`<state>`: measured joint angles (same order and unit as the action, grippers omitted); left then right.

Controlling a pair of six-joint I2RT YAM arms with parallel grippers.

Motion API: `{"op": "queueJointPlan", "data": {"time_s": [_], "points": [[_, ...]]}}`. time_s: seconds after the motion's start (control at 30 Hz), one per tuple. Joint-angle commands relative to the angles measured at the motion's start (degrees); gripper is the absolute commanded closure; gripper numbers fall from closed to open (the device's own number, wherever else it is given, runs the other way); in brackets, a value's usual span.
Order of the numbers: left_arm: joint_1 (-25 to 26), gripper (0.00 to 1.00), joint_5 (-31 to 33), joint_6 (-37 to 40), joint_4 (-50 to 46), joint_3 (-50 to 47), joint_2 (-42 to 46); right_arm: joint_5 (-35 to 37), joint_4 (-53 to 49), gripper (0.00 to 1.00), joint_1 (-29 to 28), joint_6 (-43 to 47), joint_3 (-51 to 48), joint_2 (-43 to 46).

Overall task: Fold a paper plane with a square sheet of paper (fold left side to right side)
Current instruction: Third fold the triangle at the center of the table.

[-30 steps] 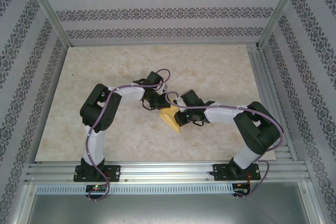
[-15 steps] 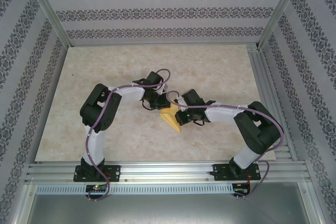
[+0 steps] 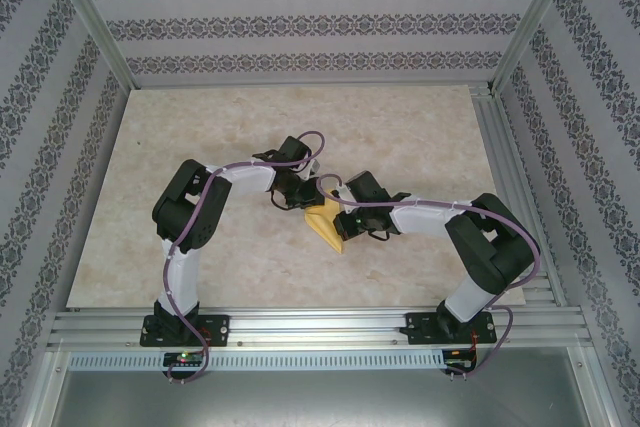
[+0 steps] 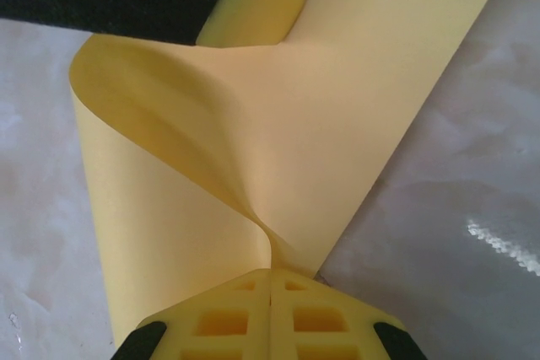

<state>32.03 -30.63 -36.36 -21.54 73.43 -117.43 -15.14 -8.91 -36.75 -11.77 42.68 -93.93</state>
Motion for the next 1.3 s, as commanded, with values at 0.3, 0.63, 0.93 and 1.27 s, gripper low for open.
{"op": "queueJointPlan", "data": {"time_s": [0.3, 0.63, 0.93, 1.27], "points": [[1.19, 0.85, 1.93, 1.00, -2.13, -0.17, -0.81, 0.36, -0.77, 1.00, -0.60, -1.02, -0.99, -2.29], [-1.61, 0.66, 2.41, 1.71, -5.55, 1.80, 6.14, -0.11, -0.60, 1.00, -0.73, -1.46, -1.89, -3.37], [-4.08, 0.66, 2.22, -0.19, -4.53, -1.97, 12.42, -0.32, -0.59, 1.00, -0.70, -1.37, -1.81, -3.46], [0.29, 0.77, -2.51, -12.31, 7.37, -12.66, 17.94, -0.25, -0.94, 1.00, -0.92, -1.04, -1.58, -3.61]]}}
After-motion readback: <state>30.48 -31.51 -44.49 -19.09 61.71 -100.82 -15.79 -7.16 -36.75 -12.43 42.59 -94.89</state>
